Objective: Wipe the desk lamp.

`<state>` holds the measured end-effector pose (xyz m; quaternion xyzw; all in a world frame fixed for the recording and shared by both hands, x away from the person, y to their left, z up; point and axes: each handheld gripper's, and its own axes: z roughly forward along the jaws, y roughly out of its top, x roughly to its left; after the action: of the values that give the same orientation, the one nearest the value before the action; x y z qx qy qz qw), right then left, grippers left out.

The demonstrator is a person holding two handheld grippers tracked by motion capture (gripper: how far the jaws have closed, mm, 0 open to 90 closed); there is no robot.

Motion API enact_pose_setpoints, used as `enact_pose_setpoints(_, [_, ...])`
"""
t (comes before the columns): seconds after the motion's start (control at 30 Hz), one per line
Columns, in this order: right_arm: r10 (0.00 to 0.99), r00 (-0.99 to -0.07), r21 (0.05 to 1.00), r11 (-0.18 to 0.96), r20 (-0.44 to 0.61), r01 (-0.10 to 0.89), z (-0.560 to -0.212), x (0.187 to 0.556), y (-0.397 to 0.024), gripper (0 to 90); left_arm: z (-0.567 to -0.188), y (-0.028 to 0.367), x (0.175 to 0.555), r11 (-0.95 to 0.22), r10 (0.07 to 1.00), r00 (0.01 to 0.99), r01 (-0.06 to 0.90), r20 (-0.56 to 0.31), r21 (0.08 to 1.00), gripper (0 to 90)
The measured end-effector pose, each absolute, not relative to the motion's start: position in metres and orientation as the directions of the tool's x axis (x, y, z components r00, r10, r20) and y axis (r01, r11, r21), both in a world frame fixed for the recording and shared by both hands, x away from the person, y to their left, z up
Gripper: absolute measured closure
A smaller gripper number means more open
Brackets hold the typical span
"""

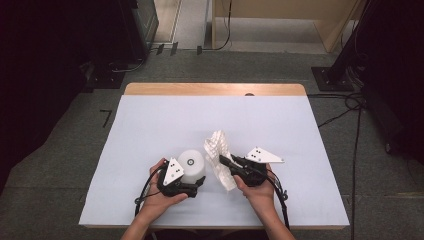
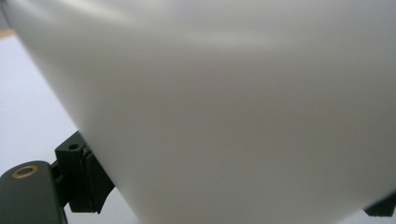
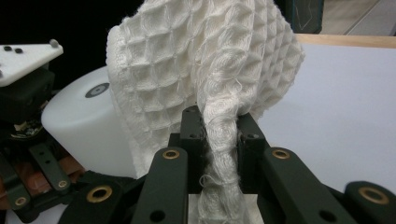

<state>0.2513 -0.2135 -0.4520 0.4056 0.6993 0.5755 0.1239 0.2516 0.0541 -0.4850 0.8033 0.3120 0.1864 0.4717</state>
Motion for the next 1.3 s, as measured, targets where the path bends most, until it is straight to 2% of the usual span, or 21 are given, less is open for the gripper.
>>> enact_pose_setpoints(0.23, [0.711,-0.642,0.906,0.018,0.286,0.424,-0.455,0.252,-0.213,77.9,-0.484,0.054,0.248,-0.38,0.674,0.738,0.314,0.028,0.87,7.8])
enact_pose_setpoints(0.53, [0.717,-0.64,0.906,0.029,0.275,0.422,-0.457,0.252,-0.212,77.9,-0.484,0.061,0.25,-0.349,0.677,0.735,0.355,-0.028,0.867,7.0])
enact_pose_setpoints(0.97, [0.721,-0.637,0.904,0.034,0.273,0.426,-0.458,0.252,-0.212,77.8,-0.484,0.063,0.242,-0.304,0.702,0.712,0.331,-0.025,0.893,5.3])
enact_pose_setpoints(1.2, [0.725,-0.632,0.903,0.035,0.272,0.428,-0.459,0.252,-0.213,77.8,-0.485,0.056,0.232,-0.269,0.755,0.655,0.361,-0.038,0.893,0.8])
enact_pose_setpoints(1.3, [0.726,-0.631,0.901,0.036,0.273,0.432,-0.461,0.253,-0.212,77.9,-0.488,0.044,0.229,-0.289,0.799,0.601,0.364,0.014,0.886,0.0])
